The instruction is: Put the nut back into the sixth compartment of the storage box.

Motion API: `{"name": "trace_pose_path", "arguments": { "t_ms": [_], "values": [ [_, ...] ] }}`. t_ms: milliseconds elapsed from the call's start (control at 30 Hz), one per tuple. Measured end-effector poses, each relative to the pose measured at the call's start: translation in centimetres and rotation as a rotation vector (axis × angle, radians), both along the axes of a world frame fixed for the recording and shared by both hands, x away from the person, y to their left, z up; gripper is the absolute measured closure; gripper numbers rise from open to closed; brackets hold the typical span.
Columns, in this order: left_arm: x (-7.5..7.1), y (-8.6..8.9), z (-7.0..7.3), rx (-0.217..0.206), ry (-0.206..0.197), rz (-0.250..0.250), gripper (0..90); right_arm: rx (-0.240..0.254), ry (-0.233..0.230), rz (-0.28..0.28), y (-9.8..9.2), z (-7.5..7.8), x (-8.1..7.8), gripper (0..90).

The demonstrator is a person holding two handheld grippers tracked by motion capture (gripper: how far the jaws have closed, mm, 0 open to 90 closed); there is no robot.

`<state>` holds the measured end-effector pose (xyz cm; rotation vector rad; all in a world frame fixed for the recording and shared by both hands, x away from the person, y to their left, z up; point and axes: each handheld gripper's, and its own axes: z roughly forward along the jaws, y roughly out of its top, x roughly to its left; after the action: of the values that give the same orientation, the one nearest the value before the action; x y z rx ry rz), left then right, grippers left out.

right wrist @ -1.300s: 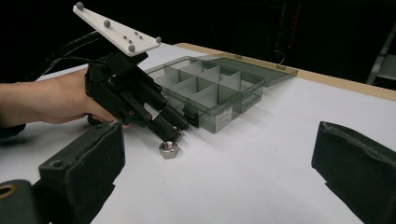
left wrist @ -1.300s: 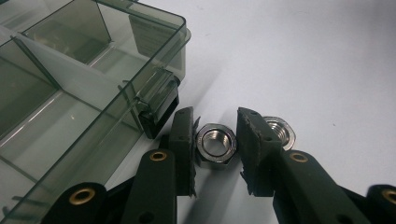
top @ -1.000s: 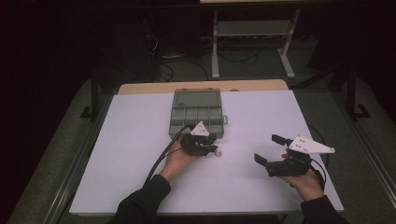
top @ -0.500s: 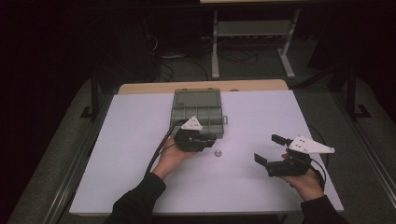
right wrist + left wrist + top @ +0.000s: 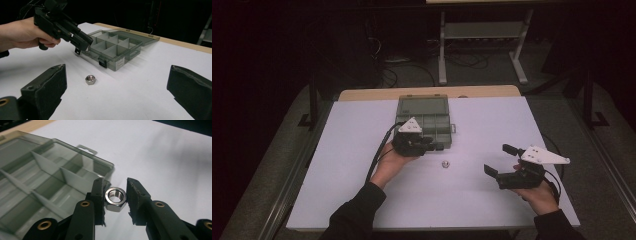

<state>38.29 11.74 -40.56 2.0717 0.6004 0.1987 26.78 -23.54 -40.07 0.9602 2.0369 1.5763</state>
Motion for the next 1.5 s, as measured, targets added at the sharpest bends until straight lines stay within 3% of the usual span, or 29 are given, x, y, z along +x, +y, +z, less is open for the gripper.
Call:
{"name": "trace_pose_path", "arguments": {
  "t_ms": [267,467,800,1267,1300,1500],
  "values": [
    [0.9,1.9,0.3,-0.019,-0.019,0.078,68.1,0.002,0.004,0.000,0.0,0.0,0.0,2.3],
    [1.9,3.6,-0.1,-0.035,-0.009,0.140,68.1,0.005,0.005,-0.001,0.0,-0.1,0.1,2.3],
    [2.8,3.8,-1.4,-0.018,0.014,0.157,68.0,0.010,0.006,-0.005,-0.1,-0.1,0.0,2.3],
    [3.1,3.8,-1.9,-0.001,0.015,0.165,67.0,0.009,0.006,-0.007,-0.2,0.0,0.0,2.3],
    [3.1,3.8,-1.9,-0.022,0.013,0.165,62.5,0.009,0.007,-0.007,-0.2,0.0,0.0,2.3],
    [2.7,3.7,-1.4,-0.030,0.009,0.169,60.2,0.008,0.001,-0.007,-0.2,0.0,0.0,2.3]
  ]
}}
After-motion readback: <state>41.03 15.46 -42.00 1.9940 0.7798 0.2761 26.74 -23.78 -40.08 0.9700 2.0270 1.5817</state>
